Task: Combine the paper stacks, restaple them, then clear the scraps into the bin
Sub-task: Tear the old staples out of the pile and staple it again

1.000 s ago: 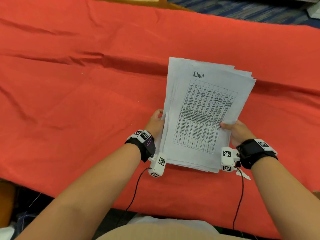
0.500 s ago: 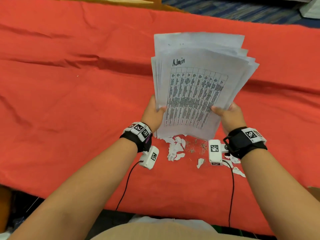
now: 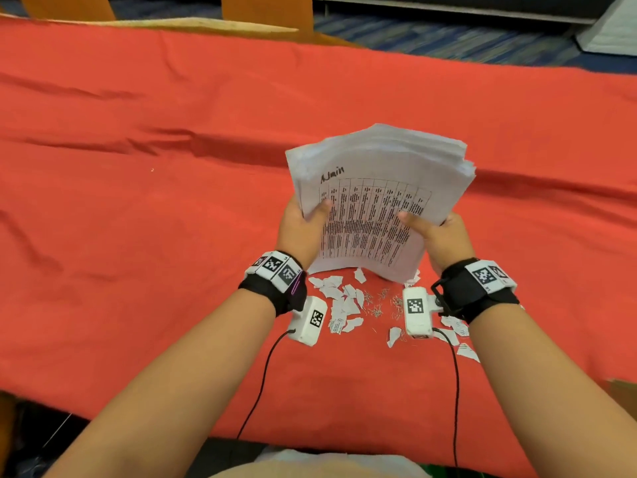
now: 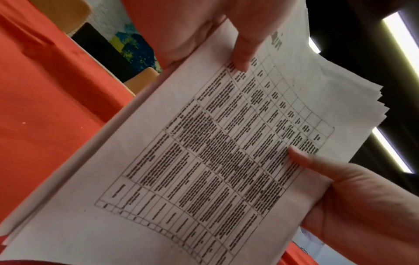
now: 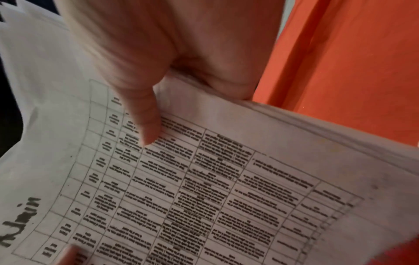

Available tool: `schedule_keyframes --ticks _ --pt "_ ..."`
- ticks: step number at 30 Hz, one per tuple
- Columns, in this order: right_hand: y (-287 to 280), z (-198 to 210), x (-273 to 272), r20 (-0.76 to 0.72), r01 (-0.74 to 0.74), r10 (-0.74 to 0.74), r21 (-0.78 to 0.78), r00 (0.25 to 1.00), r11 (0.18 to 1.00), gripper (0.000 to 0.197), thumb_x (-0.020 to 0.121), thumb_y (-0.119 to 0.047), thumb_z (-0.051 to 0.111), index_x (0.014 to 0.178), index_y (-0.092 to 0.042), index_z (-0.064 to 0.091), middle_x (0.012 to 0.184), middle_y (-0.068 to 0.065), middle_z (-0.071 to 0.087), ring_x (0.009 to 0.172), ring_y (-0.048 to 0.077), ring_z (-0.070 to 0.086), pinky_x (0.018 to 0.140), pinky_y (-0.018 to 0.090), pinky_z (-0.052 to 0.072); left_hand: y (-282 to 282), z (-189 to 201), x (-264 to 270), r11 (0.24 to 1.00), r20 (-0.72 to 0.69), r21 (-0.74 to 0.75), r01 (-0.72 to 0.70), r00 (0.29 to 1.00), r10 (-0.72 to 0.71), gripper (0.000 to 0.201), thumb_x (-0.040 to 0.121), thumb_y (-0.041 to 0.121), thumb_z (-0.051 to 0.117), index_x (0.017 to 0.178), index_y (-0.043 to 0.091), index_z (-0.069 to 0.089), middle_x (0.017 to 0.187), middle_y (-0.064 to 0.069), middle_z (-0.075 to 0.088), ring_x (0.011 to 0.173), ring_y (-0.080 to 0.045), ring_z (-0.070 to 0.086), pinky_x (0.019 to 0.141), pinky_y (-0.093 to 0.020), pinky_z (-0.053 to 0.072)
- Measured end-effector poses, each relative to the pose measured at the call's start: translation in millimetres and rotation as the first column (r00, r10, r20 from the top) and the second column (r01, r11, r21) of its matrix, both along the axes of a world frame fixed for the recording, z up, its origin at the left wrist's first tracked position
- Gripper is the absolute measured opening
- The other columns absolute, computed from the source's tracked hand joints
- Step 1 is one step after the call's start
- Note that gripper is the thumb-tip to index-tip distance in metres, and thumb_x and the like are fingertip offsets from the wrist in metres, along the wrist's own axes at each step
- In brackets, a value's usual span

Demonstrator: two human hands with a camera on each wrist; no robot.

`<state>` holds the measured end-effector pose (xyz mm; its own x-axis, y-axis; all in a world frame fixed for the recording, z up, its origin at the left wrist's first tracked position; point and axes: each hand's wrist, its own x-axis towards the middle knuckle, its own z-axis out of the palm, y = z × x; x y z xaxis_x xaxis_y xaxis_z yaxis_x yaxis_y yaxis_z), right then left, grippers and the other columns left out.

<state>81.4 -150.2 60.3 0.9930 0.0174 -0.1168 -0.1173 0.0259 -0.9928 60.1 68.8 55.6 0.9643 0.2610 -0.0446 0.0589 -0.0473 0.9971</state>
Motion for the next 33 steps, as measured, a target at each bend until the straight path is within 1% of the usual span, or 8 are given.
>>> schedule_keyframes --ticks 5,9,16,19,23,26,30,33 --pt "-9.8 14.4 -4.0 0.024 -0.051 0.051 0.015 0.998 0.999 0.042 0.067 -0.01 0.08 0.108 -0.013 0.068 0.108 0.006 0.074 0.103 0.024 0.069 0.094 0.047 0.053 3.7 10.4 -2.3 0.996 0.072 -0.079 0.044 0.997 -0.039 0.048 0.08 0.013 0.073 0.122 0.015 0.051 0.115 0.001 0.066 0.108 -0.011 0.064 0.093 -0.027 0.05" --pt "-4.2 21.7 -2.6 0.051 -0.084 0.083 0.025 0.995 0.996 0.049 0.057 -0.027 0.085 0.104 -0.022 0.071 0.107 0.002 0.074 0.105 0.022 0.069 0.094 0.046 0.053 -2.8 15.4 1.2 0.996 0.071 -0.059 0.059 0.996 -0.055 0.059 0.072 0.022 0.078 0.124 0.019 0.049 0.121 0.0 0.064 0.113 -0.013 0.061 0.097 -0.033 0.049" --pt "-2.0 22.2 4.9 0.079 -0.071 0.065 0.075 0.995 0.995 0.035 0.068 -0.009 0.081 0.097 -0.026 0.072 0.106 0.003 0.074 0.107 0.026 0.067 0.097 0.052 0.05 -7.9 24.1 8.4 0.996 0.027 -0.079 0.033 0.999 -0.03 0.006 0.088 0.019 0.066 0.09 0.024 0.064 0.089 -0.005 0.062 0.081 -0.017 0.054 0.065 -0.022 0.047" --pt "-9.4 12.9 5.1 0.022 -0.043 0.043 0.029 0.999 0.999 0.027 0.066 -0.017 0.083 0.09 -0.025 0.074 0.099 -0.001 0.076 0.1 0.022 0.069 0.096 0.051 0.051 0.4 34.1 13.0 0.989 0.052 -0.136 -0.056 0.997 0.064 0.009 0.085 0.017 0.069 0.089 0.025 0.066 0.09 0.003 0.07 0.086 -0.017 0.066 0.076 -0.029 0.055" --pt "-34.9 -6.6 -6.2 -0.062 0.012 -0.014 -0.034 0.998 0.999 0.041 0.047 -0.046 0.089 0.078 -0.023 0.075 0.084 -0.003 0.076 0.083 0.022 0.066 0.091 0.05 0.051 21.3 46.6 20.0 0.921 0.094 -0.352 -0.167 0.973 0.212 0.023 0.076 0.013 0.075 0.098 0.011 0.07 0.099 -0.008 0.072 0.099 -0.027 0.068 0.091 -0.042 0.054" --pt "-50.1 -24.7 -13.8 -0.153 0.105 -0.087 0.113 0.984 0.988 0.059 0.043 -0.044 0.091 0.092 -0.017 0.071 0.095 0.005 0.075 0.091 0.025 0.067 0.088 0.043 0.056 34.4 46.4 25.0 0.839 0.05 -0.501 -0.211 0.961 0.271 0.028 0.07 0.015 0.079 0.097 0.012 0.071 0.102 -0.008 0.073 0.105 -0.03 0.066 0.096 -0.047 0.051" --pt "-44.1 -25.8 -17.2 -0.258 0.19 -0.073 0.464 0.963 0.865 0.032 0.087 -0.017 0.064 0.118 -0.015 0.058 0.112 0.003 0.071 0.106 0.02 0.066 0.086 0.033 0.057 29.3 35.7 22.1 0.785 -0.135 -0.567 -0.249 0.968 0.21 0.066 0.063 0.032 0.087 0.116 0.005 0.059 0.119 -0.009 0.065 0.112 -0.026 0.061 0.102 -0.045 0.046" --pt "-37.8 -21.4 -16.3 -0.283 0.169 -0.024 0.499 0.959 0.85 0.022 0.095 -0.01 0.052 0.115 -0.01 0.061 0.107 0.008 0.073 0.101 0.021 0.07 0.08 0.033 0.058 17.1 25.7 13.1 0.697 -0.161 -0.697 -0.167 0.984 0.075 0.063 0.067 0.028 0.084 0.122 0.007 0.062 0.131 -0.01 0.06 0.132 -0.026 0.047 0.113 -0.05 0.031"
